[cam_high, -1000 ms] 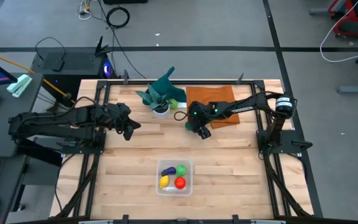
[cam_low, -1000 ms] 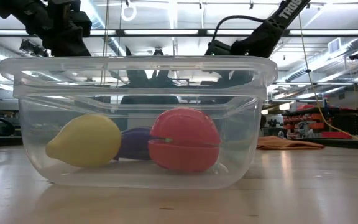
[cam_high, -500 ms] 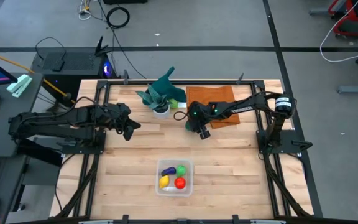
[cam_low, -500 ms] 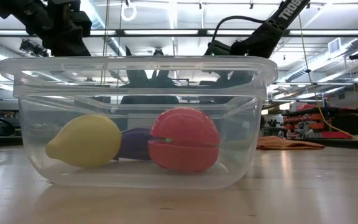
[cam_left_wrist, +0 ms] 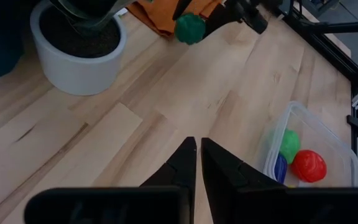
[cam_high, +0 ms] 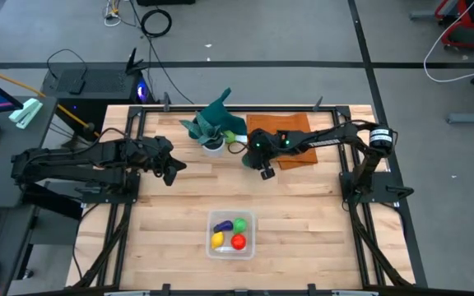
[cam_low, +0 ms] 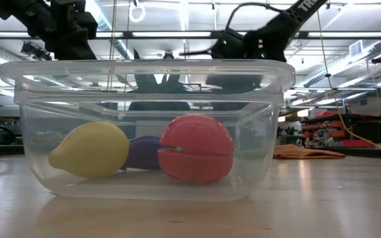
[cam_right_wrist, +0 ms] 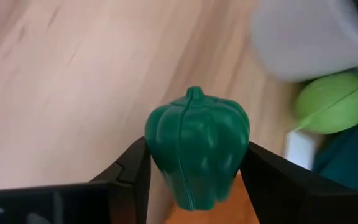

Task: Pick and placing Produce into tupperware
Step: Put the bell pepper into the transparent bin

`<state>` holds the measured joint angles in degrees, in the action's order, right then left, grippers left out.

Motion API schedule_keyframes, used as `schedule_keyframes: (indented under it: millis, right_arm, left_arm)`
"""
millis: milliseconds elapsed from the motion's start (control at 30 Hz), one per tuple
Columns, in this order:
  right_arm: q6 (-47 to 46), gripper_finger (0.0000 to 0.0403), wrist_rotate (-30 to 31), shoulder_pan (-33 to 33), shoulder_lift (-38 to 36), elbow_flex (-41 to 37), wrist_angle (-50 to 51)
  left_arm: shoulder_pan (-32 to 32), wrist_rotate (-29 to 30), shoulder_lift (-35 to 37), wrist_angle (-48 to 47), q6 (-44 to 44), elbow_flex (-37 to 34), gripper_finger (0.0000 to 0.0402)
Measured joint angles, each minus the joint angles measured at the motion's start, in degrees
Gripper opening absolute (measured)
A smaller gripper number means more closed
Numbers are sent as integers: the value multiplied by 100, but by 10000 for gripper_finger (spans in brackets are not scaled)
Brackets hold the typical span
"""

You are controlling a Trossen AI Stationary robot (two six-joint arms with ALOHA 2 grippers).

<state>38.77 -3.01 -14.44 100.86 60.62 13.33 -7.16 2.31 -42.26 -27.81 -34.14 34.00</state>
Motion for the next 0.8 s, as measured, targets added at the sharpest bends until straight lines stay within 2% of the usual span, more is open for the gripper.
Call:
schedule_keyframes:
  millis: [233,400,633,800]
  right_arm:
    - [-770,166,4,72,-9,864,737]
    - [-959,166,-85,301,-9,1327,1622]
    - [-1448,166,-535,749,-10,1586,2371]
    - [-1750,166,-1095,1057,-11,1587,2723]
  left_arm:
    - [0,2,0,2,24,0,29]
    - [0,2,0,2,26,0,24]
    - [0,2,0,6,-2,0,34]
    - [0,2,0,8,-138,0,28]
